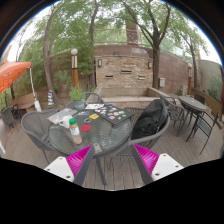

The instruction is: Pour water

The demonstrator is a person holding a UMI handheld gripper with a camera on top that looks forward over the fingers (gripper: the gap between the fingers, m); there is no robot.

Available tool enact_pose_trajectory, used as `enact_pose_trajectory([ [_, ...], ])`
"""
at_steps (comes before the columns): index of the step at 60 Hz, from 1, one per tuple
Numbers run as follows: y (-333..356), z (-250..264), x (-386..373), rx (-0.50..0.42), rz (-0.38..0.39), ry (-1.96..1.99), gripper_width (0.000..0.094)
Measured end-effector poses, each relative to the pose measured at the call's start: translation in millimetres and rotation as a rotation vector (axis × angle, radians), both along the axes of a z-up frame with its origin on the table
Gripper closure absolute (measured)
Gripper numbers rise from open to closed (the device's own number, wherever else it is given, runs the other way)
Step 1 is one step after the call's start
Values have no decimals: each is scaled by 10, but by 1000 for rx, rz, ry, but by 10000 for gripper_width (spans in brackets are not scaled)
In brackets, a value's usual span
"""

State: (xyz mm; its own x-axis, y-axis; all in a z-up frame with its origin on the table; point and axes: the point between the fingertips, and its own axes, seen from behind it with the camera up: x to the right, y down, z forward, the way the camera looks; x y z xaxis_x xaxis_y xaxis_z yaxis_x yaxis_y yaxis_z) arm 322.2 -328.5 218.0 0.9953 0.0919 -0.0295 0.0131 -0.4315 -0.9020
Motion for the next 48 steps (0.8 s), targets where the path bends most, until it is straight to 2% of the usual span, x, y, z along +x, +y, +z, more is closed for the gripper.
enact_pose_trajectory([
  [13, 6, -85, -79, -40, -54, 5, 95],
  [26, 179, -159, -577, -19, -94, 19, 95],
  [39, 588, -369, -1779, 11, -88, 72, 96],
  [48, 1323, -823, -2202, 73, -14, 102, 97],
])
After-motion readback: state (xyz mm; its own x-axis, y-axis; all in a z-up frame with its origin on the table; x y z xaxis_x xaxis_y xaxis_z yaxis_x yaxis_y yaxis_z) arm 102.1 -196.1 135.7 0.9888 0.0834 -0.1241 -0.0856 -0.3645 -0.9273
